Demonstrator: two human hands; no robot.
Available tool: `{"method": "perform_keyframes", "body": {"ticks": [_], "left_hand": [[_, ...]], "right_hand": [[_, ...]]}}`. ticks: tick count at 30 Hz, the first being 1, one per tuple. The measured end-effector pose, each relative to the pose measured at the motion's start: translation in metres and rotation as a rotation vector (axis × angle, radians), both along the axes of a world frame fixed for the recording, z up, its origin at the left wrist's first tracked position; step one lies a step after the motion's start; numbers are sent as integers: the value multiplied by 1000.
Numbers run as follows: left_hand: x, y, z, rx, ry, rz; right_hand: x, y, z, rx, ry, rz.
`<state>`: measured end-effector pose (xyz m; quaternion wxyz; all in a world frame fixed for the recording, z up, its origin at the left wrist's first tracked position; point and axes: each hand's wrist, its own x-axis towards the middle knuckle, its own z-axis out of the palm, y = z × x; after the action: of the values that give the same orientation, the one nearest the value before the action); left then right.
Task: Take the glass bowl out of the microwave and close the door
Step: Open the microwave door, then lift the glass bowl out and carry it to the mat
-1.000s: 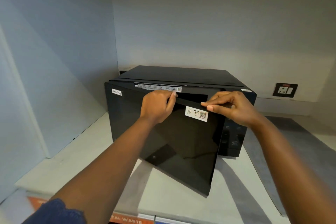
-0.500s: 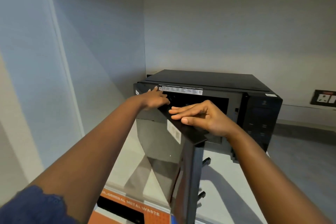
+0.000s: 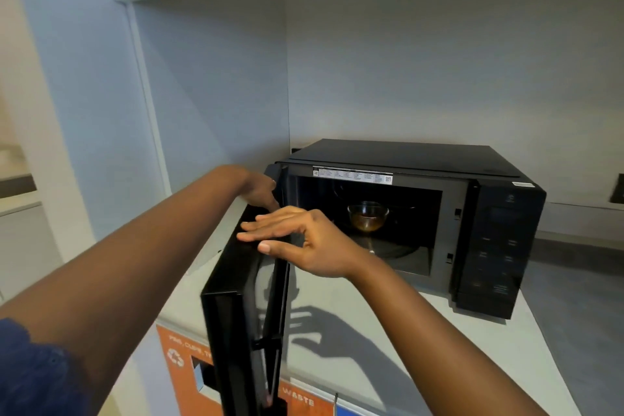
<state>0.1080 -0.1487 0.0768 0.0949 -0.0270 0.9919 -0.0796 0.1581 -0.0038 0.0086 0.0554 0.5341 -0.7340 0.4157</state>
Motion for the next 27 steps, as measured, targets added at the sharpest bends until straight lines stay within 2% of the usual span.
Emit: {"method": "perform_keyframes", "body": {"ticks": [6,12,16,19,22,25,27], "left_hand": [[2,-15,5,-97,-19,32],[5,-17,6,-154,51,53],[6,-9,2,-175,121,62],[1,1,-3,-255,197,75],[-9,11,-15,-270,355,81],[-22,27,-36,-174,575,-21],[-30,38,-49,-34,645,-77]], "right_hand": [[3,-33,-10,49,88,-5],[4,-48,-25,67,146,21],[-7,-27,-41,-69,-35,-38],[-27,1,-54,-87,-122,-180],[-51,28,-68,-84,-214,-338],[-74,50,-78,-136,-308,-483],[-87,62,-82,-201,-373,-594]]}}
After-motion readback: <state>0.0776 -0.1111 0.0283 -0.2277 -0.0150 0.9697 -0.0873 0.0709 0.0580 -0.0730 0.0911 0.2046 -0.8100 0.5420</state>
